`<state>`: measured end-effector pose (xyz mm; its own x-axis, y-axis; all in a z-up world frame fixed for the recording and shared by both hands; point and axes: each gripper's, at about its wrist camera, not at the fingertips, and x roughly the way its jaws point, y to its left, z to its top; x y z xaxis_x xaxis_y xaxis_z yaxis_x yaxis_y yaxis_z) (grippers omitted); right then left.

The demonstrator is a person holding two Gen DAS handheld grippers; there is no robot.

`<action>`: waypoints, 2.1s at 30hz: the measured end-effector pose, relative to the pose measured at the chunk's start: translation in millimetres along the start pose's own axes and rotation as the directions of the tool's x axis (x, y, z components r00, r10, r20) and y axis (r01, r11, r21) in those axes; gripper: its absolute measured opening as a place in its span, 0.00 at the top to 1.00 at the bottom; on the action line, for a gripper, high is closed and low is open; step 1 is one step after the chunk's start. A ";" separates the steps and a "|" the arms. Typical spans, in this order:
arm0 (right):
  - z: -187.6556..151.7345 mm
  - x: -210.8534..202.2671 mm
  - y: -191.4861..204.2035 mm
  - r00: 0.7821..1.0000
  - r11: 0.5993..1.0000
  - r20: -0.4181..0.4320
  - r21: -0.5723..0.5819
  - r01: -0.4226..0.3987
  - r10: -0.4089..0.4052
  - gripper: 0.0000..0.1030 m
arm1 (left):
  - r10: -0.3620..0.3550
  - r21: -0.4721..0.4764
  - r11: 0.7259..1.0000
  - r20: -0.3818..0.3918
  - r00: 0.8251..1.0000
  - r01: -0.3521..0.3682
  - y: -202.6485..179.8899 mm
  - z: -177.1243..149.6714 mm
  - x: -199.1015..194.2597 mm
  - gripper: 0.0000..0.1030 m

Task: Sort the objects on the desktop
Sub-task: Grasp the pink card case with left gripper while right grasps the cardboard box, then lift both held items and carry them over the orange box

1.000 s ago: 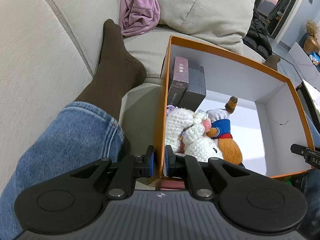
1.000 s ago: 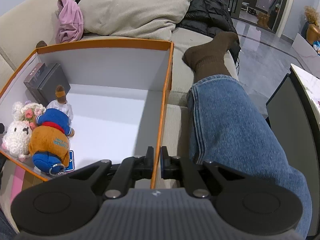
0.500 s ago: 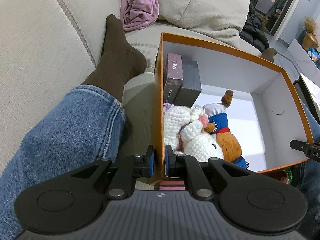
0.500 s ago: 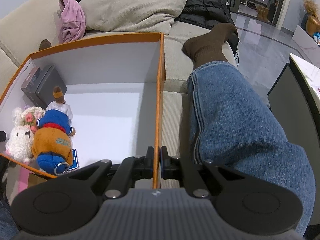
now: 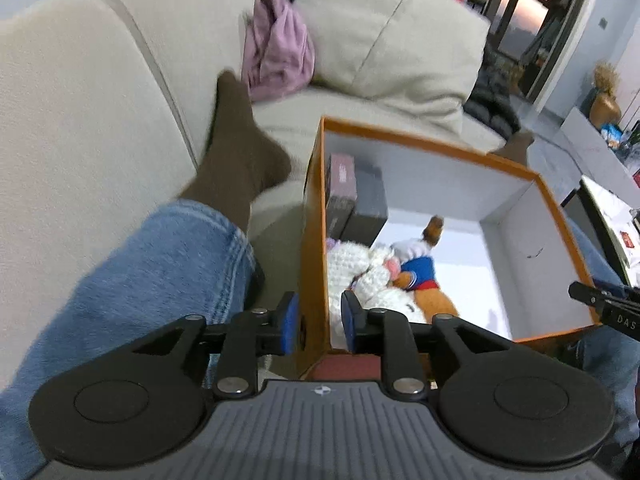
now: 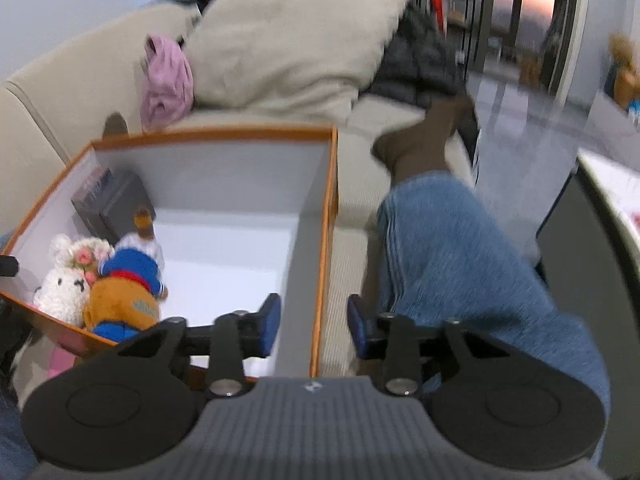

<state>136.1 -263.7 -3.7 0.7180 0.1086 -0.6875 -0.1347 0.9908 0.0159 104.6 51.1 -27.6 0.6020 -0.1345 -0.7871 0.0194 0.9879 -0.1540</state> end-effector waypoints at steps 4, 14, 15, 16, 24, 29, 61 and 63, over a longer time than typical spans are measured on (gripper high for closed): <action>-4.0 -28.4 4.5 0.989 0.999 0.143 -0.020 -0.032 0.034 0.48 | -0.044 0.025 0.999 0.075 0.996 0.042 -5.4 -7.6 -31.6 0.54; -17.4 -73.0 40.6 0.954 0.955 0.090 -0.114 -0.275 0.285 0.48 | -0.188 0.150 0.968 -0.092 0.978 0.200 -34.8 -48.0 -37.3 0.47; -20.3 -69.7 46.0 0.949 0.945 0.048 -0.114 -0.305 0.312 0.52 | -0.175 0.129 0.973 -0.122 0.977 0.190 -34.5 -50.6 -30.2 0.47; -23.8 -64.9 52.2 0.943 0.937 0.007 -0.119 -0.329 0.332 0.55 | -0.155 0.105 0.980 -0.152 0.976 0.171 -34.0 -52.8 -21.1 0.47; -41.0 -23.5 76.2 0.912 0.918 -0.177 -0.083 -0.387 0.369 0.57 | -0.022 0.122 0.990 -0.322 0.946 0.065 -40.1 -77.8 32.6 0.43; -39.8 -8.5 81.6 0.885 0.904 -0.216 -0.021 -0.427 0.413 0.54 | 0.031 0.096 0.995 -0.397 0.917 0.008 -30.8 -97.8 50.5 0.41; -41.8 15.0 88.8 0.865 0.907 -0.296 0.005 -0.422 0.404 0.58 | -0.053 -0.010 0.999 -0.282 0.958 0.052 -5.3 -116.3 16.7 0.74; -41.7 14.2 89.2 0.866 0.908 -0.296 0.010 -0.419 0.404 0.58 | -0.066 -0.011 0.998 -0.262 0.963 0.065 -16.7 -103.4 13.1 0.74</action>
<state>105.8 -177.2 -42.3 0.3655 0.4699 -0.8035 -0.4163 0.8546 0.3104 29.7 24.9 -97.1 0.3692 -0.2152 -0.9041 0.0497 0.9760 -0.2120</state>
